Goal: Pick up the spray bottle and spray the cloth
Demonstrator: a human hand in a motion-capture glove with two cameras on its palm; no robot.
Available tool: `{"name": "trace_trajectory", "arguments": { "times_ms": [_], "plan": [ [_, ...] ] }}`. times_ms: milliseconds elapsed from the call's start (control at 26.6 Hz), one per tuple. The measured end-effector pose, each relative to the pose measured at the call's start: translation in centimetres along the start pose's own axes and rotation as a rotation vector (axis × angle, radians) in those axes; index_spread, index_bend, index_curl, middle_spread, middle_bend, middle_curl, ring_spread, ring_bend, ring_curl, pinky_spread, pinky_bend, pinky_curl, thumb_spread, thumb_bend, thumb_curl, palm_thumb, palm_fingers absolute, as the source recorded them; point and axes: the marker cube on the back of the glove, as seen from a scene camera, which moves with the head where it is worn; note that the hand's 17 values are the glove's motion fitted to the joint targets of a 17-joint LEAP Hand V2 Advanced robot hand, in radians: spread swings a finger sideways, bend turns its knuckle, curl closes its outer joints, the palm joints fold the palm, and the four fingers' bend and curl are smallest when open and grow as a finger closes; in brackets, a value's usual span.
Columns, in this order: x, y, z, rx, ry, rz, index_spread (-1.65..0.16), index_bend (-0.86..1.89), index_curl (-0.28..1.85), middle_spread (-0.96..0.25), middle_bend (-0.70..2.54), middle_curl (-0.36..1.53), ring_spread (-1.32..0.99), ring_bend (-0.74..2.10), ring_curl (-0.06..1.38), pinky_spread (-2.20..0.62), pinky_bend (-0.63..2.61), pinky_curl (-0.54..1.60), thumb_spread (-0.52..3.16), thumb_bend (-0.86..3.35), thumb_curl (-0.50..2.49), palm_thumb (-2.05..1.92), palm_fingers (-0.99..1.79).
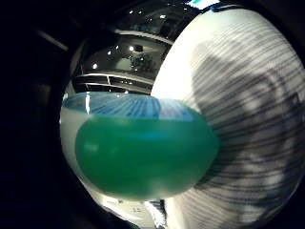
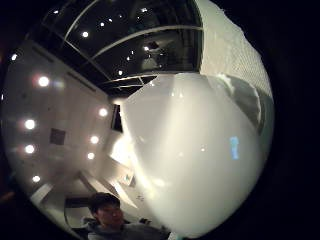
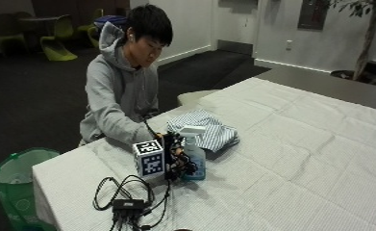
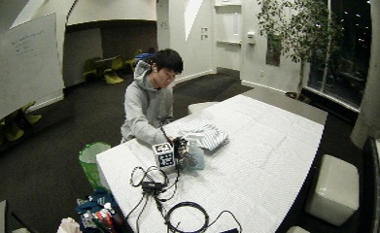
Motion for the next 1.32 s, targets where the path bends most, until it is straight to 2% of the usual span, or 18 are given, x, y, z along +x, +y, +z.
{"name": "trace_trajectory", "arguments": {
  "times_ms": [828, 1092, 1317],
  "plan": [
    [-0.1, -1.6, 2.3, -0.030, 0.091, 0.011, -0.33, 0.11, 0.19, -0.07, 0.29, 0.37, -0.06, 0.50, 0.32, 0.16, 0.53, 0.34, 0.93, -0.03, 0.43, 0.83, 0.33],
    [-0.7, -2.2, 3.6, -0.037, 0.106, 0.000, -0.34, 0.19, 0.23, -0.10, 0.33, 0.38, -0.08, 0.53, 0.32, 0.14, 0.43, 0.31, 0.93, -0.03, 0.42, 0.82, 0.61],
    [-1.8, -3.1, 4.9, -0.041, 0.122, -0.017, -0.26, 0.36, 0.31, -0.09, 0.49, 0.43, -0.11, 0.44, 0.30, 0.08, 0.20, 0.26, 0.90, 0.00, 0.44, 0.91, 1.07]
  ]
}}
